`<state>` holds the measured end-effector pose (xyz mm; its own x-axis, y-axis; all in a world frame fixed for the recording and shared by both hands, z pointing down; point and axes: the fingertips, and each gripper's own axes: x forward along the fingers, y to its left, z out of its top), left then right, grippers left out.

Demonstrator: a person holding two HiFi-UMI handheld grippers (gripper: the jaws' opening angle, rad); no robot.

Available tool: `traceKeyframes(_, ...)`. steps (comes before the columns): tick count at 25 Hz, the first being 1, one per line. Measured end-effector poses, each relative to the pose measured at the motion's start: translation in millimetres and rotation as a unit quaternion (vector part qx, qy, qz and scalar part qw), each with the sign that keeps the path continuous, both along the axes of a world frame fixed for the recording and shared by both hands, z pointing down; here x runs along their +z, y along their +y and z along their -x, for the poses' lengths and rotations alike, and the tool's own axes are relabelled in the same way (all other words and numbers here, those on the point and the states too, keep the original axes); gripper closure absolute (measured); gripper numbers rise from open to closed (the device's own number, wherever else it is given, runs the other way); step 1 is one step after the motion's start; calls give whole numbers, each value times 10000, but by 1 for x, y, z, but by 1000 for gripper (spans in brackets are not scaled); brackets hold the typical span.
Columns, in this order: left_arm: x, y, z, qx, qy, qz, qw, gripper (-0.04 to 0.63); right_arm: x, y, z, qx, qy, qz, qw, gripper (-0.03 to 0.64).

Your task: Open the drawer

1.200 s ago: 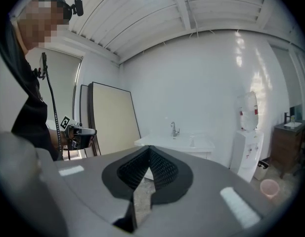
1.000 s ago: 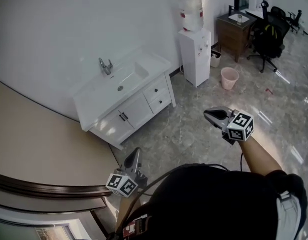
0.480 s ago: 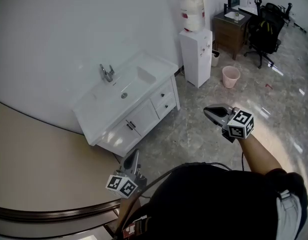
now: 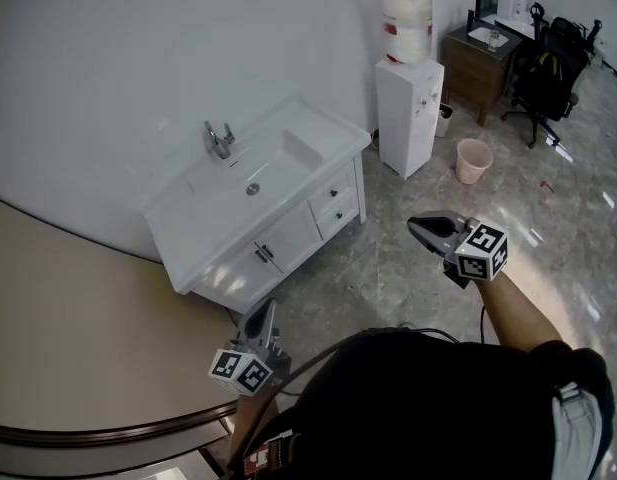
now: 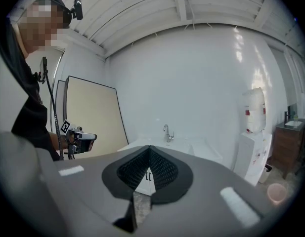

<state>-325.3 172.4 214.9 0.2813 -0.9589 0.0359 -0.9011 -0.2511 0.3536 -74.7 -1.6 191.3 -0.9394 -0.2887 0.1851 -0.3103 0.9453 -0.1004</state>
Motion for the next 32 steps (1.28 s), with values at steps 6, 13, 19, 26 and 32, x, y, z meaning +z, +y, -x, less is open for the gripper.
traceKeyframes(6,-4,-67,-20,-353,12,-33,9994,595,10,-79,-9,-359,15,27,9994,623)
traceKeyframes(13,-20,-157,-67,-717,-38,-91,9974,595,-2,-185,-30,-823,-38,-20,9966,623)
traceKeyframes(19,-11,-206,-91,-903,-111,56,9958,595,8,-243,-34,-1128,-61,45,9936,623)
traceKeyframes(26,0,-241,-86,-934,-72,231,9953,595,19,-276,-23,-1264,-10,149,9919,623)
traceKeyframes(32,10,-270,-50,-746,90,244,9969,595,27,-295,7,-1099,207,188,9935,623)
